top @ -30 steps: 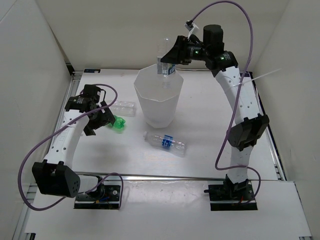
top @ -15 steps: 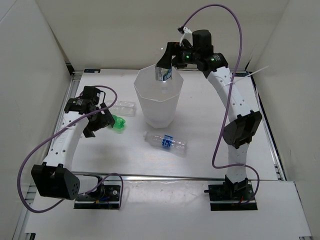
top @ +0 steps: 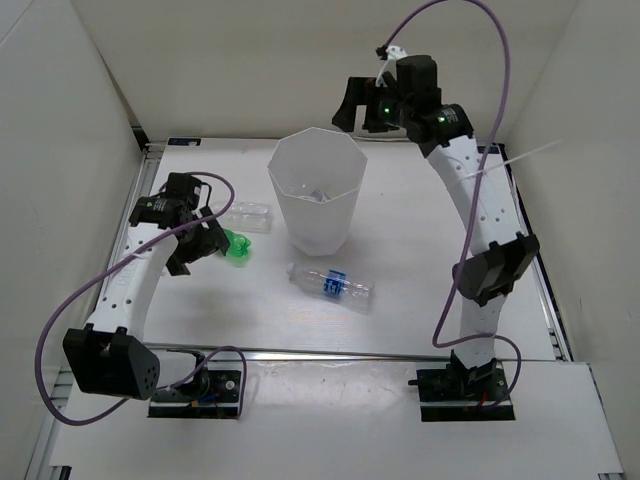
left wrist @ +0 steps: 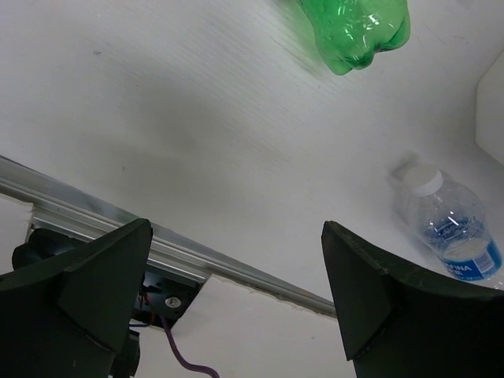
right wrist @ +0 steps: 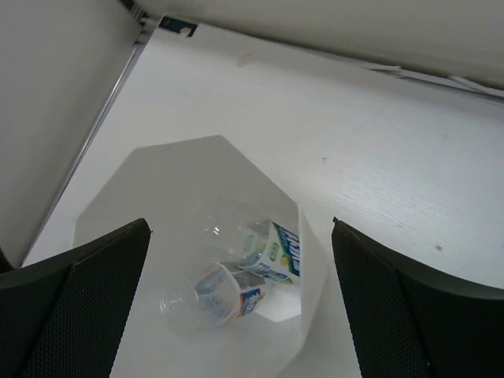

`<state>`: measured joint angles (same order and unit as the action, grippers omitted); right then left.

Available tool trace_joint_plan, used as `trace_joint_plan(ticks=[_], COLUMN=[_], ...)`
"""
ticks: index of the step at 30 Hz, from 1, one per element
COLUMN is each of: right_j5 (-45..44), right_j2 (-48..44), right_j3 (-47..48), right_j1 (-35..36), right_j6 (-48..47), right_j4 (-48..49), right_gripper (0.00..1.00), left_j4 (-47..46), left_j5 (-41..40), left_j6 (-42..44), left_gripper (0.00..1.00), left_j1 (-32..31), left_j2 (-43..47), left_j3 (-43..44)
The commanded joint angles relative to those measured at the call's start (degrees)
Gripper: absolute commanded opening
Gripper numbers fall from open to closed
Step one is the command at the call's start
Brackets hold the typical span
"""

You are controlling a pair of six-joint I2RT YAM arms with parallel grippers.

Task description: Put the plastic bottles in the bin

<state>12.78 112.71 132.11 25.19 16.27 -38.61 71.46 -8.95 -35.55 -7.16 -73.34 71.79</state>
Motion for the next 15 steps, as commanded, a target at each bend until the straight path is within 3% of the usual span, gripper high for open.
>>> trace_joint_plan(ticks=[1,5,9,15], right_j5=[-14.33,-11.38,-7.42,-5.57], right_j2=[-8.97,-14.7,-19.97,-23.14], right_j3=[-0.18,-7.21,-14.15,-20.4], right_j1=[-1.62,-5.41,-9.45,-9.99], right_j6=[2.0,4.82,7.45,8.16], right_j4=[-2.77,-4.37,-6.3,-7.35], right_gripper=[1.0,1.0,1.0,1.0], left_j4=[-0.97,-5.17,-8.8,-8.87], left_j5=[-2.48,2.34,9.82,15.35], left_j6=[-2.41,-12.33,-15.59,-18.23], left_gripper=[1.0,1.0,1.0,1.0], left_j1=[1.69,9.26,15.84,18.94], left_j2=[2.59,3.12,-4.4,-15.16], left_j3=[3.34,4.59,3.36,4.76])
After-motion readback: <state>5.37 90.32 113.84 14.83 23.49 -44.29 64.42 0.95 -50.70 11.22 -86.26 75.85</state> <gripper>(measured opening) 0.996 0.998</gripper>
